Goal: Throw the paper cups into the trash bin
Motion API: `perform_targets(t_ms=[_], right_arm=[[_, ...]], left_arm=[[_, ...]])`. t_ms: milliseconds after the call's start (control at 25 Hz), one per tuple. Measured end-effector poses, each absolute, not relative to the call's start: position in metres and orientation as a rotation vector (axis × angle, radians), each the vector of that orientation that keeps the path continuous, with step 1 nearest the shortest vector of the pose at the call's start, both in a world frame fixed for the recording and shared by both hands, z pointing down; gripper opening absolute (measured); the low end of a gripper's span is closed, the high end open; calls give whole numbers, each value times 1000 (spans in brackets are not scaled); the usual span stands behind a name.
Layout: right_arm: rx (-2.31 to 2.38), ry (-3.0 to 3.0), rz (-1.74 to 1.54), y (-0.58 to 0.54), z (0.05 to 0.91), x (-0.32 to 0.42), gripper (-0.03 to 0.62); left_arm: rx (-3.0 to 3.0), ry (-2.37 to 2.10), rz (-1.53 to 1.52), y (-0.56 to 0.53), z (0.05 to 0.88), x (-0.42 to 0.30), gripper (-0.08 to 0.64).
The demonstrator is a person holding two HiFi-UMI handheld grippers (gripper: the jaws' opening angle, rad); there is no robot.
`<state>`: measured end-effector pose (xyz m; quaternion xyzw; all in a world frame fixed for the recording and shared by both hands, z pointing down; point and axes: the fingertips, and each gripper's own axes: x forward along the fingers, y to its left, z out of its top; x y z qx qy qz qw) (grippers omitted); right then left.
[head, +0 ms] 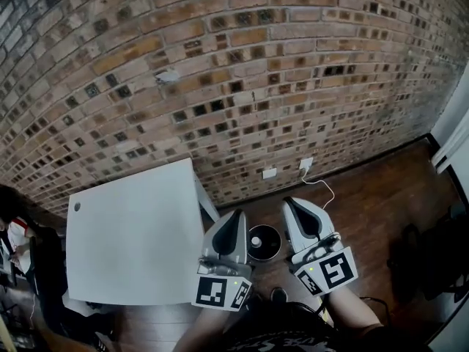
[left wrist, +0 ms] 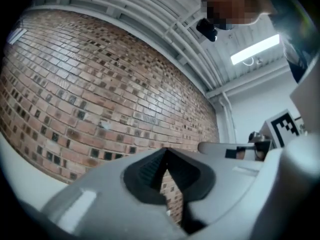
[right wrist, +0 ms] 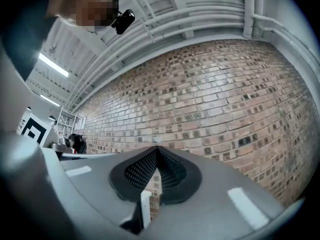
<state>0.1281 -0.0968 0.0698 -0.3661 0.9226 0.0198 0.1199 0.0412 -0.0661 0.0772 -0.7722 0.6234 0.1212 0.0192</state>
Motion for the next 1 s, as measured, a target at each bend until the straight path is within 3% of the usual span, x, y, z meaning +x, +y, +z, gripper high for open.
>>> perform_targets(t_ms=[320,640,1000], right_arm=[[-1067,2651,193,-72,48,131,6],[-1076,2724,-21,-88,91,126,6],[-1027,2774,35,-78,93,110,6]], left_arm=[[-2389,1942,339,-45,77,42,5],[-2400,2046,224,-54,107,41,5],[-2376,2079,211,-44,108,26,5]])
